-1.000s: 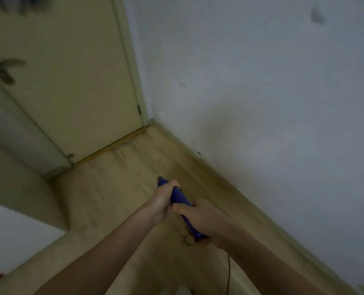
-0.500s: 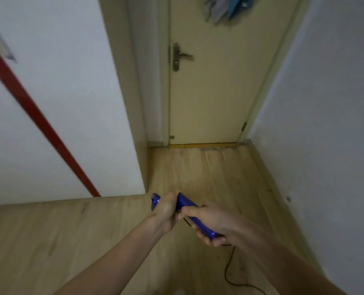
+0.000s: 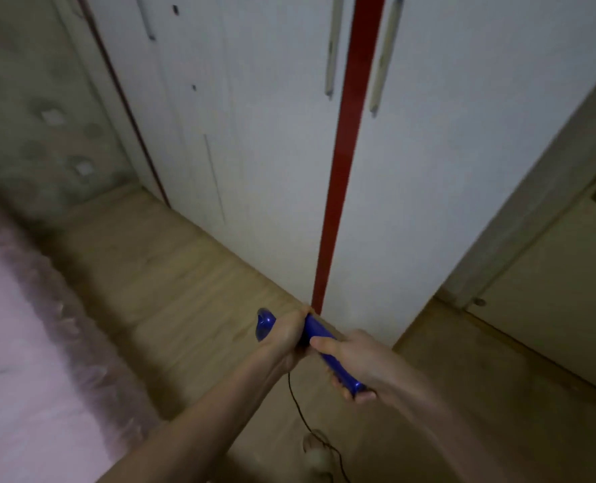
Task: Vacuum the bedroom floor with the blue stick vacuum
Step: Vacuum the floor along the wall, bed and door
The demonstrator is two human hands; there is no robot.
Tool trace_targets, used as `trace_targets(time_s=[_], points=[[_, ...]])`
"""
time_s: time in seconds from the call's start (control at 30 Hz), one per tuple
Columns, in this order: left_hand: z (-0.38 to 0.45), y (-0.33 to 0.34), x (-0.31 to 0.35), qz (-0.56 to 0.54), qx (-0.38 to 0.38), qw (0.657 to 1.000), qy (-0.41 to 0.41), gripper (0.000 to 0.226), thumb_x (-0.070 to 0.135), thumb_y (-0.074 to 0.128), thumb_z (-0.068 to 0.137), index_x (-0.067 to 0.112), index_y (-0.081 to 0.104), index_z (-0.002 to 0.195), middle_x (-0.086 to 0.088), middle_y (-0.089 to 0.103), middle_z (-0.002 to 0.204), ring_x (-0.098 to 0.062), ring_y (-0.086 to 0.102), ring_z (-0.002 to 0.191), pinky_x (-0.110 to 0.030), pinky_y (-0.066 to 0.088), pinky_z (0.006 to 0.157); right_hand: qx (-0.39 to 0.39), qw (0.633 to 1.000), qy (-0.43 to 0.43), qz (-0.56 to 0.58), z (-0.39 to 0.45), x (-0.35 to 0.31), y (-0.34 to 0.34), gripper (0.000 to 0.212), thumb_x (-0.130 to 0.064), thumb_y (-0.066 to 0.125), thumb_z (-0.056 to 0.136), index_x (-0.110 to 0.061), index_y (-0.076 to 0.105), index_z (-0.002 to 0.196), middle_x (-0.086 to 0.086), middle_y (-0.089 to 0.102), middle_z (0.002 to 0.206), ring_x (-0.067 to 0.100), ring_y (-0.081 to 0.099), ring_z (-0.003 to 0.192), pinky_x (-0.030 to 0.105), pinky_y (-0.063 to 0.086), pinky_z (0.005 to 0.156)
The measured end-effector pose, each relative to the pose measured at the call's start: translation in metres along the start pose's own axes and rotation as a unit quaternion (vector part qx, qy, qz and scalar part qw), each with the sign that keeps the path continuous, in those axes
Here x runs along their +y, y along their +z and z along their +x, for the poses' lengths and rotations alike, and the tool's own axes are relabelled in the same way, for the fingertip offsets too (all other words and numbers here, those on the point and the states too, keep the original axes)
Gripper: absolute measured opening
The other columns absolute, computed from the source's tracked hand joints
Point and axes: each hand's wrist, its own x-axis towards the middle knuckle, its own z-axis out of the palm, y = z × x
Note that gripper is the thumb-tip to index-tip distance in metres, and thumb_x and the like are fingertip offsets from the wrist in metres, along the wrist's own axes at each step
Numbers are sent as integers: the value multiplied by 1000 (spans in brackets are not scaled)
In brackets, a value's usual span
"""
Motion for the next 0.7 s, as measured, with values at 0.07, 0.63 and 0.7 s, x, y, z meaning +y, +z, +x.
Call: trace_targets(time_s=[0.07,0.63,0.7], points=[[19,-14,23,-29,42,999,9,22,13,50,94,11,41,74,-4,45,62,-14,45,55,-25,42,44,-30,999,-22,-23,35,-23,3,42,-46,56,94,-5,60,90,8,60,61,20,52,50,25,35,42],[141,-168,180,-196,164,957,141,44,25,62,93,4,45,128,-6,53,85,-14,57,70,-25,52,56,-182,968,-119,-125,243,-210,70,42,-52,51,95,-11,57,87,-1,60,56,13,54,41,23,43,45],[154,-193,198,-199,163,956,141,34,23,60,93,6,48,121,-7,54,86,-15,58,72,-27,52,59,-191,966,-123,-127,260,-234,86,43,-51,51,95,-9,57,87,1,60,58,13,54,41,23,43,44]])
